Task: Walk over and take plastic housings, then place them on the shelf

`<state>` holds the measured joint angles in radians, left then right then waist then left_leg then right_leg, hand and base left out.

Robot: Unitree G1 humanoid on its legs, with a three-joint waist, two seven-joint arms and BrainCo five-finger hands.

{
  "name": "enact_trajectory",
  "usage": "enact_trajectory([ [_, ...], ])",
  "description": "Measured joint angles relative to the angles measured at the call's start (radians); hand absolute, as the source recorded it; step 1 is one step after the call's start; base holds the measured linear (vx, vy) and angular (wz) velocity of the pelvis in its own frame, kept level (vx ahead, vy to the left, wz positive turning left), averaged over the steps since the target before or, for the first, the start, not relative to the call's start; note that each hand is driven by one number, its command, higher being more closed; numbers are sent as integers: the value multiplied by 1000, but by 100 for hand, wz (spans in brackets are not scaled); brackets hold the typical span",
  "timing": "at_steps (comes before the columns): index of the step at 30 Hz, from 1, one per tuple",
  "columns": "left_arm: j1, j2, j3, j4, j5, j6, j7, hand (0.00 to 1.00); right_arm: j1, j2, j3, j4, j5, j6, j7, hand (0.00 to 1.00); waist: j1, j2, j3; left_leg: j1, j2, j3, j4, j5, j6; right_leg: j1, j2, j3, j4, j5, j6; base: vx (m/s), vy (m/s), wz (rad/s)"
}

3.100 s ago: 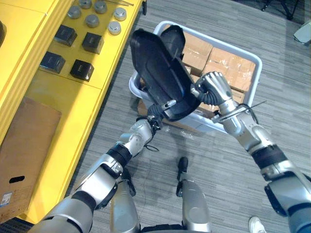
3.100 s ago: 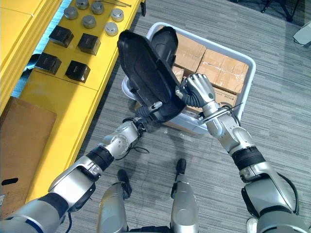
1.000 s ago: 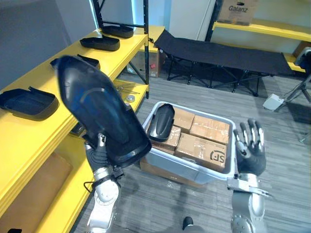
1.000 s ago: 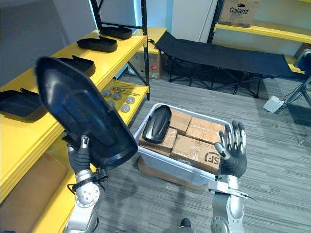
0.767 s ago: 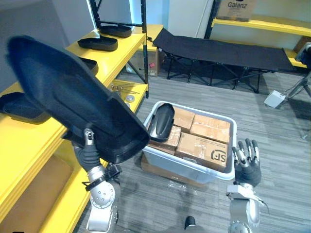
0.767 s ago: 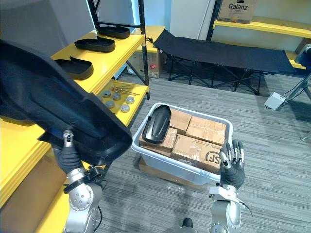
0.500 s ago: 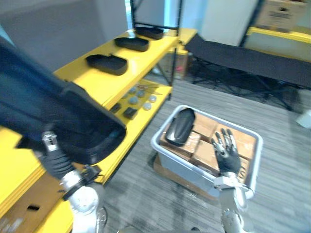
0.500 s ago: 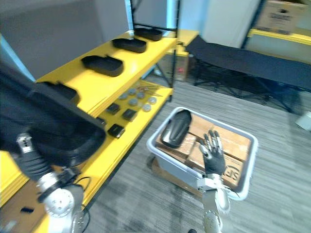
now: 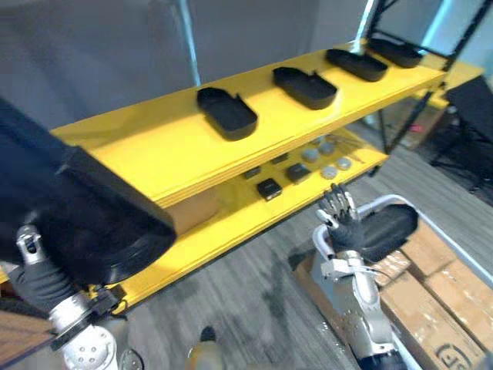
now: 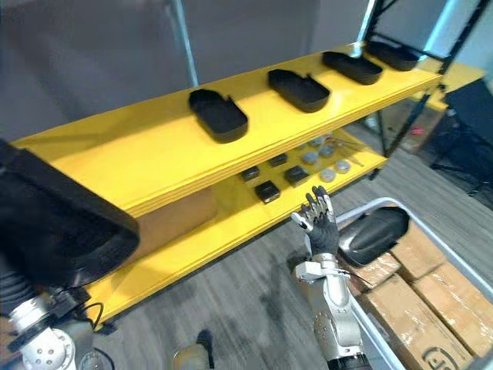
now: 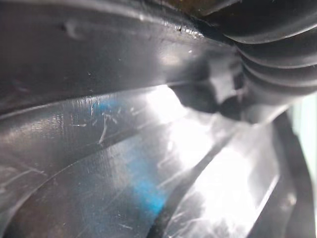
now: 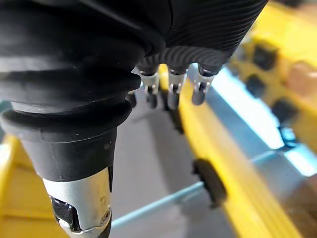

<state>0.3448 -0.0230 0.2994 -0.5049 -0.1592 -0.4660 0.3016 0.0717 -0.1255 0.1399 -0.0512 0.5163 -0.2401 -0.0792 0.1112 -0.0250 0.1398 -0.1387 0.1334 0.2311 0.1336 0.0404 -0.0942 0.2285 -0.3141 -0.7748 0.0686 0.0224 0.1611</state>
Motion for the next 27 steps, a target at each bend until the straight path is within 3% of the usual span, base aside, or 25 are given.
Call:
enact_trajectory([
  [3, -12, 55, -16, 24, -32, -2, -27, 100, 24, 2, -21, -36, 7, -2, 33, 0, -23, -6, 20, 0, -8, -30, 12, -9, 14, -37, -16, 191, 109, -79, -77, -7, 91, 26],
  [4, -35, 83, -37, 52, -39, -7, -46, 100, 52, 5, -43, -59, 25, -7, 43, 0, -36, -10, 29, -5, -18, -64, 7, -9, 17, -46, 0, 292, 140, -164, -81, -87, -100, 71],
  [5, -58, 106, -47, 85, -38, -13, -61, 100, 74, 6, -56, -68, 29, -21, 53, 0, -48, -32, 34, -7, -39, -87, 0, 5, 12, -38, 10, 337, 146, -226, -74, -101, -127, 71],
  [6, -68, 109, -54, 101, -37, -13, -71, 100, 82, 7, -64, -68, 29, -23, 60, 0, -48, -36, 34, -9, -42, -92, -2, 12, 5, -35, 10, 345, 147, -240, -50, -109, -179, 52],
  [7, -72, 109, -73, 123, -37, -13, -81, 100, 86, 6, -76, -66, 28, -23, 66, 0, -48, -36, 37, -14, -39, -111, -2, 28, -12, -33, 15, 337, 154, -252, -4, -85, -129, 31],
  [11, -67, 114, -129, 128, -9, -12, -124, 100, 88, -25, -110, -62, 21, -26, 103, 0, -63, 41, 58, -19, -5, -139, -44, 80, -25, -47, 56, 324, 170, -253, 8, -102, -89, 13],
  [13, -70, 119, -137, 126, -9, -12, -128, 100, 85, -38, -109, -62, 21, -28, 122, 0, -67, 59, 49, -18, -5, -138, -55, 89, -21, -57, 53, 325, 183, -258, 8, -29, -15, 1],
  [15, -71, 138, -155, 123, -2, -13, -123, 100, 70, -39, -106, -61, 21, -34, 128, 0, -67, 52, 53, -21, -9, -135, -42, 87, -20, -71, 39, 334, 220, -276, 13, 0, 0, 0],
  [18, -70, 144, -159, 123, 33, -12, -116, 100, 24, -34, -69, -49, 21, -63, 127, 0, -62, 23, 80, -66, -15, -140, 106, 4, -14, -85, 2, 340, 314, -343, 15, -62, 36, 1],
  [20, -70, 144, -158, 123, 41, -12, -120, 100, 19, -25, -66, -49, 17, -72, 122, 0, -52, 18, 84, -87, -18, -148, 183, -44, -11, -66, -7, 334, 328, -369, 18, -21, 52, 11],
  [21, -70, 144, -154, 117, 42, -12, -130, 100, 20, -8, -68, -48, 8, -81, 118, 0, -41, 2, 91, -93, -28, -150, 232, -80, 5, -45, -22, 328, 329, -383, 10, 44, 138, 17],
  [22, -69, 151, -151, 102, 42, -11, -139, 100, 21, 10, -69, -48, -4, -91, 106, 0, -35, -13, 92, -109, -44, -122, 320, -128, 58, -18, -44, 319, 324, -398, -15, 76, 159, 18],
  [23, -69, 161, -151, 92, 43, -11, -147, 100, 25, 12, -70, -48, -22, -94, 97, 0, -33, -19, 90, -111, -57, -97, 367, -157, 75, 3, -52, 312, 322, -405, -31, 168, 168, 31],
  [24, -74, 180, -148, 78, 45, -12, -160, 100, 36, 6, -78, -56, -39, -111, 94, 0, -36, -2, 74, -105, -70, -88, 386, -237, 60, -3, -53, 340, 404, -373, -74, 177, 137, 57],
  [25, -83, 195, -139, 78, 49, -11, -166, 100, 42, 9, -74, -55, -43, -113, 94, 0, -42, -12, 68, -108, -93, -100, 383, -248, 67, -65, -72, 422, 521, -321, -92, 228, 200, 75],
  [26, -88, 218, -131, 76, 57, -8, -165, 100, 40, 13, -75, -47, -62, -113, 95, 0, -53, -27, 53, -91, -115, -119, 331, -248, 68, -159, -81, 506, 645, -204, -98, 177, 197, 60],
  [27, -88, 228, -123, 74, 57, -7, -164, 100, 36, 14, -74, -46, -65, -114, 99, 0, -51, -31, 49, -76, -112, -127, 296, -246, 70, -191, -78, 527, 682, -192, -94, 306, 171, 42],
])
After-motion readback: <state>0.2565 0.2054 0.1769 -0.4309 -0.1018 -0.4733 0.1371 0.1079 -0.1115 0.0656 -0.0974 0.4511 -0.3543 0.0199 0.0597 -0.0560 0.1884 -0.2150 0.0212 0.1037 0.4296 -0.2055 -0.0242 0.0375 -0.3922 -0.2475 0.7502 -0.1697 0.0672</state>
